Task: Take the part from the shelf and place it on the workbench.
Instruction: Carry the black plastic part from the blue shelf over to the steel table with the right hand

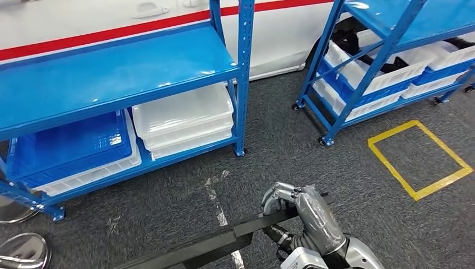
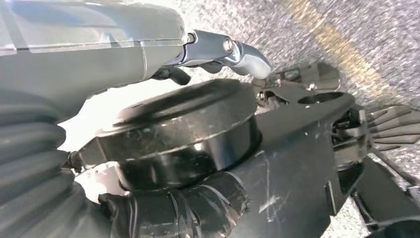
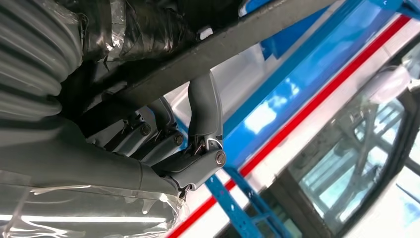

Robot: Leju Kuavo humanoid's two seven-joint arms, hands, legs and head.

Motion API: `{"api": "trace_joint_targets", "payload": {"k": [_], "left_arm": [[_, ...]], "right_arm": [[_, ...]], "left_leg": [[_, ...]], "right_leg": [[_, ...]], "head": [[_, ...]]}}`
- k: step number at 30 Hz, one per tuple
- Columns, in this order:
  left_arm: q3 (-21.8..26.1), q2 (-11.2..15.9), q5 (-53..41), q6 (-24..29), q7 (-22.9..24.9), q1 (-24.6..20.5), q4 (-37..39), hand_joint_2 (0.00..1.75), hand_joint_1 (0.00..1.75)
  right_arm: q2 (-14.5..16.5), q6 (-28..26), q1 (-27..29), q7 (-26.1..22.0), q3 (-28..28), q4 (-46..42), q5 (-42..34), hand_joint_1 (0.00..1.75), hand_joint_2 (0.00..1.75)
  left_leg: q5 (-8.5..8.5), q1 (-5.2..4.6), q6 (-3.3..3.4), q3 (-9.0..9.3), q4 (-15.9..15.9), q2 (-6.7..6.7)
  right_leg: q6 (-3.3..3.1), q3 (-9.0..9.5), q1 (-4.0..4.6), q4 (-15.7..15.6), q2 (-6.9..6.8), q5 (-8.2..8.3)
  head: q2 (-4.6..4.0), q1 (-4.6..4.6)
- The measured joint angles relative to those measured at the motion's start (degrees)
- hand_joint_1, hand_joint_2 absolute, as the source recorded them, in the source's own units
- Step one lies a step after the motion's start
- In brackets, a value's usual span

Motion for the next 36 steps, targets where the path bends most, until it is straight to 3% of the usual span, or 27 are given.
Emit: {"api": "trace_joint_targets", "payload": {"k": [2, 3, 6, 7, 8, 9, 11, 13, 14, 16, 17, 19, 21, 22, 23, 24, 25, 27, 29, 30, 32, 33, 34, 36], "left_arm": [[0.00, -0.05, 0.05, 0.01, 0.00, -0.04, 0.01, 1.75, 0.00], [0.00, -0.07, 0.09, 0.02, 0.00, -0.07, 0.01, 1.75, 0.00], [0.00, -0.04, 0.28, 0.11, -0.01, -0.02, 0.02, 1.75, 0.00], [0.00, -0.03, 0.33, 0.18, -0.01, 0.04, 0.02, 1.75, 0.00], [0.00, -0.01, 0.38, 0.26, -0.01, 0.08, 0.02, 1.75, 0.00], [0.00, 0.01, 0.44, 0.32, -0.01, 0.07, 0.02, 1.75, 0.00], [0.00, 0.03, 0.74, 0.38, 0.01, -0.10, 0.02, 1.75, 0.00], [0.00, 0.05, 1.14, 0.47, 0.05, -0.14, 0.02, 1.75, 0.00], [0.00, 0.07, 1.32, 0.52, 0.09, -0.15, 0.02, 1.75, 0.00], [0.00, -0.01, 1.51, 0.61, 0.15, -0.15, 0.02, 1.75, 0.00], [0.00, -0.04, 1.56, 0.66, 0.15, -0.17, 0.02, 1.75, 0.00], [0.00, -0.10, 1.60, 0.70, 0.14, -0.10, 0.02, 1.75, 0.00], [0.01, -0.09, 1.67, 0.68, 0.13, -0.02, 0.02, 1.75, 0.00], [0.01, -0.09, 1.72, 0.68, 0.13, -0.01, 0.02, 1.75, 0.00], [0.02, -0.09, 1.76, 0.68, 0.13, -0.01, 0.02, 1.75, 0.00], [0.02, -0.09, 1.79, 0.68, 0.13, -0.04, 0.02, 1.75, 0.00], [0.02, -0.09, 1.80, 0.68, 0.13, -0.08, 0.02, 1.75, 0.00], [0.02, -0.07, 1.81, 0.68, 0.14, -0.10, 0.02, 1.75, 0.00], [0.02, -0.04, 1.87, 0.70, 0.10, -0.01, 0.02, 1.75, 0.00], [0.02, -0.03, 1.91, 0.72, 0.07, 0.00, 0.02, 1.75, 0.00], [0.02, -0.08, 2.00, 0.73, 0.03, -0.04, 0.02, 1.75, 0.00], [0.02, -0.10, 2.04, 0.74, 0.03, -0.09, 0.02, 1.75, 0.00], [0.02, -0.13, 2.09, 0.74, 0.01, -0.10, 0.02, 1.75, 0.00], [0.02, -0.14, 2.15, 0.74, -0.03, -0.05, 0.02, 1.75, 0.00]], "right_arm": [[-0.04, -0.04, 0.10, 0.18, -0.01, -0.01, 0.01, 1.75, 1.75], [-0.05, -0.05, 0.11, 0.25, -0.02, -0.02, 0.01, 1.75, 1.75], [-0.04, -0.04, 0.05, 0.44, -0.07, -0.01, 0.02, 1.75, 1.75], [-0.04, -0.04, 0.05, 0.50, -0.07, 0.00, 0.04, 1.75, 1.75], [-0.04, -0.03, 0.07, 0.54, -0.07, 0.01, 0.10, 1.75, 1.75], [-0.04, -0.04, 0.09, 0.60, -0.07, 0.01, 0.21, 1.75, 1.75], [-0.03, -0.06, 0.08, 0.72, -0.07, 0.01, 0.53, 1.75, 1.75], [0.06, -0.07, -0.08, 0.75, -0.06, 0.01, 0.75, 1.75, 1.75], [0.13, -0.05, -0.19, 0.75, -0.06, 0.01, 0.81, 1.75, 1.75], [0.21, -0.01, -0.27, 0.78, -0.06, 0.01, 0.86, 1.75, 1.75], [0.25, 0.03, -0.28, 0.82, -0.05, 0.00, 0.84, 1.75, 1.75], [0.37, 0.12, -0.46, 0.91, -0.04, -0.01, 0.69, 1.75, 1.75], [0.52, 0.25, -0.64, 0.97, 0.01, -0.01, 0.60, 1.75, 1.75], [0.57, 0.29, -0.64, 0.99, 0.04, 0.00, 0.58, 1.75, 1.75], [0.64, 0.33, -0.64, 1.01, 0.09, 0.01, 0.56, 1.75, 1.75], [0.69, 0.34, -0.63, 1.02, 0.14, 0.02, 0.54, 1.75, 1.75], [0.71, 0.34, -0.63, 1.03, 0.18, 0.02, 0.51, 1.75, 1.75], [0.74, 0.34, -0.63, 1.03, 0.24, 0.01, 0.51, 1.75, 1.75], [0.78, 0.36, -0.65, 1.05, 0.27, 0.01, 0.52, 1.75, 1.75], [0.80, 0.37, -0.67, 1.06, 0.27, 0.01, 0.53, 1.75, 1.75], [0.80, 0.42, -0.60, 1.08, 0.28, 0.00, 0.53, 1.75, 1.75], [0.80, 0.49, -0.59, 1.08, 0.29, -0.01, 0.51, 1.75, 1.75], [0.80, 0.65, -0.61, 1.09, 0.30, -0.01, 0.47, 1.75, 1.75], [0.81, 1.10, -0.74, 1.14, 0.33, -0.01, 0.33, 1.75, 1.75]], "left_leg": [[1.08, 0.17, 0.44, -0.70, -0.22, 1.33], [1.80, 0.29, 0.80, -1.17, -0.40, 2.16], [3.74, 0.23, 1.53, -3.09, -0.54, 4.72], [4.31, 0.18, 1.50, -3.79, -0.49, 5.57], [4.89, 0.16, 1.35, -4.55, -0.40, 6.42], [5.43, 0.18, 1.15, -5.36, -0.27, 7.22], [6.26, 0.23, 0.57, -6.85, 0.19, 8.57], [6.78, 0.26, -0.17, -7.76, 0.74, 9.57], [7.08, 0.30, -0.62, -7.96, 0.90, 10.07], [7.79, 0.66, -1.59, -8.22, 0.95, 11.16], [7.60, 0.94, -2.07, -8.43, 1.22, 10.91], [4.37, 1.21, -2.47, -9.72, 4.01, 8.32], [-1.27, 1.05, -2.29, -11.89, 10.79, 5.26], [-3.10, 0.91, -2.11, -12.62, 14.19, 4.69], [-3.87, 0.74, -1.87, -12.75, 16.58, 4.39], [-3.29, 0.58, -1.56, -11.99, 17.01, 4.27], [-1.86, 0.40, -1.17, -10.27, 15.43, 4.07], [0.36, -0.01, -0.13, -4.82, 7.96, 2.17], [0.34, -0.28, 0.41, -0.80, 1.39, 0.05], [0.05, -0.48, 0.53, -0.16, -0.03, -0.33], [1.11, -0.52, 0.71, -0.52, -0.67, 0.76], [1.85, -0.42, 0.98, -0.90, -0.94, 1.50], [2.71, -0.24, 1.28, -1.42, -1.32, 2.34], [4.18, -0.14, 1.63, -2.80, -1.63, 3.97]], "right_leg": [[0.61, -0.47, -0.12, -0.16, 0.39, 0.48], [0.85, -0.96, -0.14, 0.77, -0.45, -0.87], [1.69, -3.15, -0.77, 9.68, -4.32, -9.35], [2.10, -3.63, -1.19, 13.19, -4.86, -10.83], [2.52, -3.54, -1.67, 15.57, -5.17, -10.74], [2.95, -2.68, -2.18, 16.30, -5.46, -9.52], [3.78, 2.20, -3.14, 11.68, -6.97, -6.78], [4.03, 8.07, -2.95, 3.72, -9.44, -7.51], [3.72, 9.59, -2.54, 1.09, -10.24, -8.33], [2.37, 9.40, -1.66, -0.46, -9.70, -8.47], [1.68, 8.86, -1.49, -0.57, -9.22, -7.94], [0.20, 7.69, -1.37, -0.77, -8.17, -6.70], [-0.81, 6.11, -1.02, -0.74, -6.93, -5.33], [-1.03, 5.19, -0.76, -0.69, -6.21, -4.63], [-1.17, 4.18, -0.50, -0.65, -5.38, -3.88], [-1.23, 3.20, -0.30, -0.59, -4.54, -3.14], [-1.22, 2.24, -0.18, -0.53, -3.69, -2.41], [-1.00, 0.46, -0.06, -0.25, -2.07, -0.97], [-0.51, -0.59, -0.10, -0.08, -0.83, 0.39], [-0.14, -0.79, -0.20, -0.24, -0.30, 1.07], [0.54, -1.05, -0.29, -0.70, 0.48, 2.14], [0.80, -1.40, -0.25, -0.31, -0.12, 1.46], [1.07, -1.93, -0.21, 1.09, -1.26, -0.50], [1.80, -3.29, -0.54, 7.03, -4.11, -6.90]], "head": [[0.00, -0.08], [0.00, 0.09], [0.00, 0.63], [0.00, 0.64], [0.00, 0.63], [0.00, 0.65], [0.00, 0.63], [0.00, 0.56], [0.00, 0.54], [0.00, 0.39], [0.00, 0.43], [0.00, 0.28], [0.00, 0.14], [0.00, 0.12], [0.00, 0.13], [0.00, 0.12], [0.00, 0.13], [0.00, 0.12], [0.01, 0.17], [0.01, 0.06], [0.01, -0.11], [0.01, -0.09], [0.00, 0.14], [0.00, 0.52]]}}
